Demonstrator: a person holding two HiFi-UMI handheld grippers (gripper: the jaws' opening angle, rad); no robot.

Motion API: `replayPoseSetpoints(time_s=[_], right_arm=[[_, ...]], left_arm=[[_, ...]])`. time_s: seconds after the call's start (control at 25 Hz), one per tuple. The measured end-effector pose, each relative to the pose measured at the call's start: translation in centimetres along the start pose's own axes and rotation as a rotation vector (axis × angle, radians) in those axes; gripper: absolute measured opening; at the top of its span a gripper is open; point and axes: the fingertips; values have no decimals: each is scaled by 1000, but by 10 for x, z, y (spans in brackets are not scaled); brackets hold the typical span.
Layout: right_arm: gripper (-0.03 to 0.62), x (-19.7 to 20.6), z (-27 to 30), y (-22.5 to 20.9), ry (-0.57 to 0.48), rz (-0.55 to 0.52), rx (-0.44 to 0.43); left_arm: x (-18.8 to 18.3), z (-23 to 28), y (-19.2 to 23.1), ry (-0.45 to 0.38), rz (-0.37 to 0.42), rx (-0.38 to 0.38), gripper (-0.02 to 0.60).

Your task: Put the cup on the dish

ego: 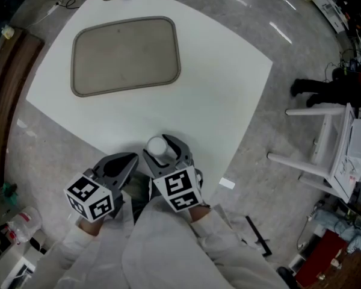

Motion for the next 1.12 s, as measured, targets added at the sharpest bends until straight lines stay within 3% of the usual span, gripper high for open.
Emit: replayPoseSetpoints(time_s=[0.52,0.76,1.12], right_arm=[[273,-51,0,13,-59,-75,-22],[273,-86,10,10,-99,-116,-18],[273,-139,41,-5,-140,-158,-18]], left_arm=[[-31,-19,8,-69,48,-1,9],[-58,-20,18,-101,115,1,9],[-109,-24,61,-166,164,-55,9]])
Point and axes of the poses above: the fingertips, and each gripper's own axes: z forward along the fingers, y to its left, x out of its underside, and after that the axes turned 4 degrees about -y, right-handed
